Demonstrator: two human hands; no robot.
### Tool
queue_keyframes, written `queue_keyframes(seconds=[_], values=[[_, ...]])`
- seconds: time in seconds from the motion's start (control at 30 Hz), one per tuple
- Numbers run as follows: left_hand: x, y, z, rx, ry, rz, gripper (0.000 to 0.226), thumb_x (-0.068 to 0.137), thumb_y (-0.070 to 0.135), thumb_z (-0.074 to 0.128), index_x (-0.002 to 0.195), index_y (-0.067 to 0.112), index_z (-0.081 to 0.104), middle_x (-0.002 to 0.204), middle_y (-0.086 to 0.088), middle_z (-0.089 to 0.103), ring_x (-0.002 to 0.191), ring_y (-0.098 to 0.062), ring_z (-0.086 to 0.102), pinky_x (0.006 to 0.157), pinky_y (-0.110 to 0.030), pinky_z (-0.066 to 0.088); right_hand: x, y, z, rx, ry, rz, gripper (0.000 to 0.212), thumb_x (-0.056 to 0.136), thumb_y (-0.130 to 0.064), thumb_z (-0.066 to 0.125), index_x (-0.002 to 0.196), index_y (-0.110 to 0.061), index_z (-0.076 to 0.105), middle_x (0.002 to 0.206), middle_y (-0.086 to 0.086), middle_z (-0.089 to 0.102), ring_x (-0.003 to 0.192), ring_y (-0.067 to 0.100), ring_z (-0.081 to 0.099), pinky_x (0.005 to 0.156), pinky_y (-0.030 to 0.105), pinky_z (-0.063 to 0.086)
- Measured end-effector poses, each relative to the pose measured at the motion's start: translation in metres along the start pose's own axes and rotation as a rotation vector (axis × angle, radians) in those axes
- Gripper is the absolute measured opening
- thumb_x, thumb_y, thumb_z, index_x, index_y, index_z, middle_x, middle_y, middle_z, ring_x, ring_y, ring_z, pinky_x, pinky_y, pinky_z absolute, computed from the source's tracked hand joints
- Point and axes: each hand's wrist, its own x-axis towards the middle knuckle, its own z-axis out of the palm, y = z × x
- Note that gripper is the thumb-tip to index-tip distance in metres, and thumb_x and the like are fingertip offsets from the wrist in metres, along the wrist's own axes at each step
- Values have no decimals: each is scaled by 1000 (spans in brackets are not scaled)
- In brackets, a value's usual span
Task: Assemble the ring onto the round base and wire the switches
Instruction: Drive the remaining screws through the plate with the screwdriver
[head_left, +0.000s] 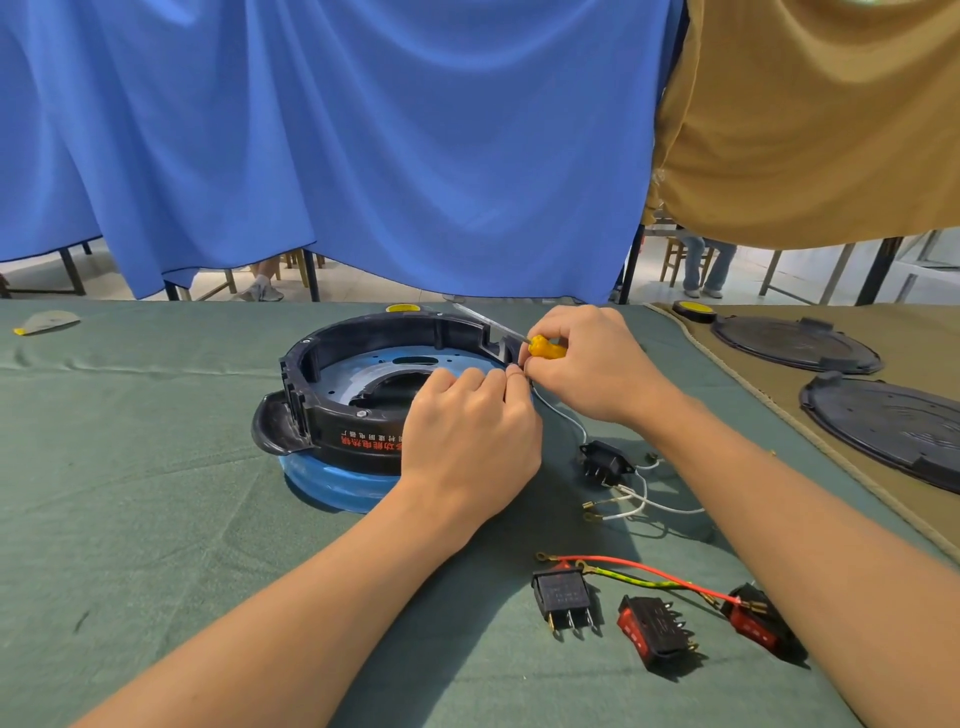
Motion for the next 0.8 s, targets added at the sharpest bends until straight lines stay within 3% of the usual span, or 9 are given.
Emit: queue_keyframes(seconds=[0.2,0.33,0.5,0.57,0.67,0.8], values=[[0,0,-1,-1,-15,6,16,83,20,62,68,15,67,56,0,61,50,-22,55,53,-31,32,0,3,-2,41,74,24,14,82,-11,61,83,-16,74,92,2,65,88,19,55,79,34,46],[0,0,-1,20,-32,8,14,85,20,64,75,14,72,58,0,64,51,-22,56,52,-30,34,2,6,-6,12,-63,21,13,79,-11,62,82,-13,75,94,3,64,89,20,54,78,37,47],[2,1,-1,41,-85,9,7,82,19,67,76,15,68,62,-2,62,56,-24,56,53,-32,35,5,14,-17,15,-210,31,23,77,-10,61,88,-21,77,104,-8,62,96,13,52,76,25,41],[1,1,1,84,-120,12,15,78,24,71,89,14,72,66,-2,63,62,-24,57,54,-31,36,4,22,-19,157,-174,99,28,77,-8,60,87,-29,77,103,-11,64,94,10,56,74,22,42],[2,1,1,146,-164,21,39,74,32,75,109,13,73,70,-2,66,70,-23,59,55,-30,38,2,48,-26,272,80,340,22,81,-9,63,86,-28,74,90,-3,70,80,15,58,67,27,44],[5,4,-3,141,-235,36,23,72,30,74,91,17,70,68,1,62,71,-22,55,57,-31,35,-5,92,-34,-80,98,553,19,88,-12,56,86,-14,74,95,6,70,95,24,56,73,34,47]])
